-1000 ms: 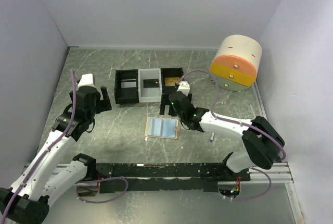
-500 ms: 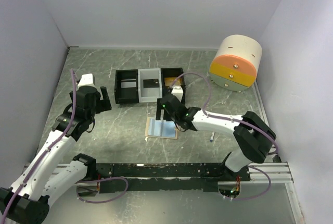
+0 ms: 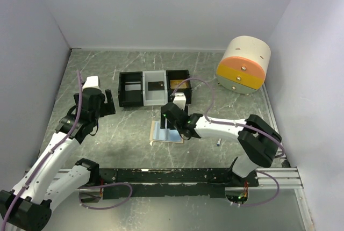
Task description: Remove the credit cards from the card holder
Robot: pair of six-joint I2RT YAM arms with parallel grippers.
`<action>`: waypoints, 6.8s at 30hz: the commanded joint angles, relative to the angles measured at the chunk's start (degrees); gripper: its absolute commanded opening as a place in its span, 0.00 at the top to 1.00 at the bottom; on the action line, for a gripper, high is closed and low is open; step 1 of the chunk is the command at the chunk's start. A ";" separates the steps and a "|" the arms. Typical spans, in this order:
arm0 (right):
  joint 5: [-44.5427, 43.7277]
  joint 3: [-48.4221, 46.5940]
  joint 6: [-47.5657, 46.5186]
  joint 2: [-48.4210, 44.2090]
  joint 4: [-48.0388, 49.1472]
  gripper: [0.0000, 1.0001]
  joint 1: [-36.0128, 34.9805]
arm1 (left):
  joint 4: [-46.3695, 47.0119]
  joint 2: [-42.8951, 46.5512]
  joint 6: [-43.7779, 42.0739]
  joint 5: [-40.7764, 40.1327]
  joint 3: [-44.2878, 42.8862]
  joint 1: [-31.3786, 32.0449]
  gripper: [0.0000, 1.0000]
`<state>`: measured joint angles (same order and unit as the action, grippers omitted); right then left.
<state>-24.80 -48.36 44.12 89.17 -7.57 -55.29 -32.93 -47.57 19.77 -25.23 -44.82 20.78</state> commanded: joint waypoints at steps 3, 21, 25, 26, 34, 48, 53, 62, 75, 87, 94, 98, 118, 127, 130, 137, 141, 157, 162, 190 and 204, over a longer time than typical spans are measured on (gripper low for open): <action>0.05 -2.10 4.03 3.74 -2.69 0.28 -2.62 | 0.24 0.46 -1.06 0.38 -0.97 -0.67 0.04; -1.98 -11.83 -0.85 12.25 -8.08 0.26 -5.61 | 0.14 -0.07 -1.06 0.25 -1.12 -0.82 0.04; -3.58 -11.16 -0.01 12.41 -8.84 0.27 -5.62 | 0.14 -0.14 -1.04 0.31 -0.97 -0.82 0.05; -3.28 -10.66 -0.38 12.38 -8.08 0.28 -5.63 | 0.14 -0.23 -1.05 0.26 -1.04 -0.82 0.05; -1.00 -12.48 -1.74 16.40 -8.64 0.28 -5.62 | 0.14 -0.83 -1.21 0.51 -1.10 -0.82 0.05; -0.50 -14.08 -3.04 18.72 -10.18 0.28 -5.68 | 0.14 -1.20 -1.31 0.78 -1.13 -0.87 0.06; -1.93 -14.99 -2.57 19.94 -12.07 0.30 -5.93 | 0.08 -1.20 -1.32 0.81 -1.09 -0.92 0.06; 1.04 -12.72 -3.57 16.75 -7.22 0.38 -5.91 | 0.19 -1.45 -1.49 1.09 -1.09 -0.91 0.06; 25.55 -1.82 -0.88 13.56 9.79 0.41 3.07 | 0.14 -1.73 -1.49 1.74 -1.06 -0.91 0.06; 28.31 0.86 -0.17 13.34 12.20 0.41 4.92 | 10.47 -0.56 7.42 28.94 3.99 -0.93 0.12; 29.38 2.52 0.54 12.88 13.47 0.41 5.66 | 29.76 -0.93 18.95 47.61 16.65 -0.31 0.26; 29.80 2.66 0.63 12.71 13.64 0.42 5.80 | 37.93 -2.99 22.46 51.53 22.56 2.26 0.35; 28.59 3.33 0.48 10.97 13.04 0.42 5.90 | 66.63 -22.68 32.26 41.95 30.49 16.55 0.45; 29.43 3.07 0.62 10.96 13.33 0.42 5.89 | 70.89 -26.20 32.49 42.30 29.54 17.28 0.60; 29.62 2.96 0.62 10.33 13.46 0.42 5.89 | 70.69 -28.27 32.00 43.36 28.67 17.28 0.67; 30.22 1.87 0.01 7.77 12.17 0.33 6.12 | 75.50 -32.47 33.07 45.52 27.95 18.02 0.66; 29.99 1.38 -0.51 6.41 11.08 0.27 6.53 | 74.89 -33.69 32.35 45.40 26.63 18.79 0.61; 18.27 5.13 0.62 -4.13 4.40 0.21 11.07 | 72.20 -36.58 29.16 46.41 20.99 21.90 0.45; 18.15 7.74 1.21 -8.24 4.41 0.22 13.46 | 71.50 -40.16 28.70 46.94 18.65 23.56 0.43; 30.01 11.85 -0.44 -1.01 11.38 0.71 13.56 | 55.30 -30.15 26.41 33.62 18.71 25.92 0.39; 24.30 17.29 -1.32 -2.35 9.86 0.70 13.71 | 61.18 -42.90 28.80 39.09 14.54 25.98 0.46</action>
<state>3.46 -34.11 43.94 86.15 6.76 -41.76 25.23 -88.29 48.10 11.84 -28.38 46.37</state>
